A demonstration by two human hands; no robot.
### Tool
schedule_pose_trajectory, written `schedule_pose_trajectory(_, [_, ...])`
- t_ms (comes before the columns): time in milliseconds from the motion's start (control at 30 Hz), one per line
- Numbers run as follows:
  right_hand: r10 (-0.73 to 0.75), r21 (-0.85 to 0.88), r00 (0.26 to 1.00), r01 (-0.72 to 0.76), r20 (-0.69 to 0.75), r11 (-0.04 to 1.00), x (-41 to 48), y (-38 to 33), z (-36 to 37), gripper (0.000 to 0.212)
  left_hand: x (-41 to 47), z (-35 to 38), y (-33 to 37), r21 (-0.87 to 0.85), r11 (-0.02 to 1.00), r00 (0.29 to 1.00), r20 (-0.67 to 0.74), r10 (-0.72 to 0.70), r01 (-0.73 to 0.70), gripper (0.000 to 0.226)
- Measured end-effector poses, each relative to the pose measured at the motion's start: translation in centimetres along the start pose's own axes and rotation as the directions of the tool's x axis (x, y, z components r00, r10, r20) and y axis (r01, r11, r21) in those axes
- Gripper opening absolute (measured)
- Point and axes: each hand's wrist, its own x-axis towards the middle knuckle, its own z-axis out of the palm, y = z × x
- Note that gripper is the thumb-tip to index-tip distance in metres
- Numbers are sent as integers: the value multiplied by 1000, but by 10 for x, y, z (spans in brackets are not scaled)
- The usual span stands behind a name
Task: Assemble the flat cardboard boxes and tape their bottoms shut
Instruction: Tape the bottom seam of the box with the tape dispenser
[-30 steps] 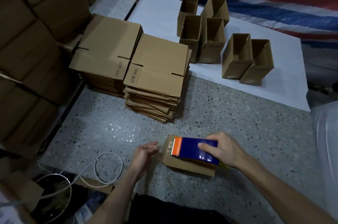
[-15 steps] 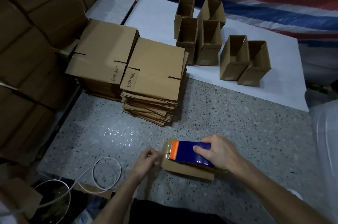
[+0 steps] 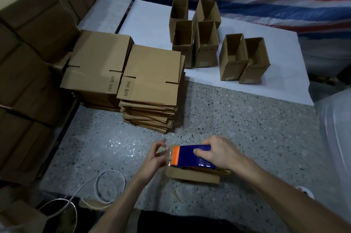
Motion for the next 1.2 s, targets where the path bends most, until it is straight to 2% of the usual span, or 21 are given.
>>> schedule_pose_trajectory(33, [-2, -2, 1000, 2, 0, 1000, 1, 0, 0, 39, -2, -8, -3, 22, 999, 994, 110, 26, -29, 66])
schedule_pose_trajectory(100, [-4, 7, 1000, 4, 9, 1000, 2, 1, 1, 41, -1, -17, -2, 175, 981, 958, 283, 35, -87, 102])
schedule_pose_trajectory(167, [3, 32, 1000, -4, 24, 999, 5, 1, 1, 42, 8, -21, 5, 309, 946, 926, 375, -28, -96, 115])
schedule_pose_trajectory(267, [5, 67, 998, -10, 61, 998, 8, 4, -1, 42, 16, -20, 17, 429, 903, 878, 441, -184, -26, 119])
schedule_pose_trajectory(333, [-1, 74, 996, -5, 85, 997, 9, 5, -2, 42, 14, -18, 17, 386, 923, 875, 447, -187, 0, 114])
schedule_pose_trajectory(400, [-4, 82, 995, -4, 101, 997, 10, 7, -3, 41, 13, -19, 12, 296, 955, 897, 419, -143, 14, 95])
schedule_pose_trajectory(467, [-14, 86, 993, 4, 116, 996, 11, 8, -5, 41, 13, -19, 8, 225, 974, 918, 384, -97, 8, 86])
schedule_pose_trajectory(633, [-72, 97, 988, 59, 139, 994, 1, 20, -12, 47, 9, -17, 3, 199, 979, 950, 310, -27, -37, 82])
schedule_pose_trajectory(800, [14, 38, 987, -20, 163, 999, -31, 89, -46, 58, 7, -15, -1, 195, 980, 968, 252, -22, -28, 84])
schedule_pose_trajectory(1000, [60, 88, 995, -67, 77, 994, -77, 182, -64, 59, 8, -11, 3, 179, 984, 964, 263, -37, -11, 80])
schedule_pose_trajectory(1200, [115, 58, 989, -120, 93, 991, -92, 215, -64, 59, 6, -7, 7, 168, 986, 968, 245, -46, 5, 77])
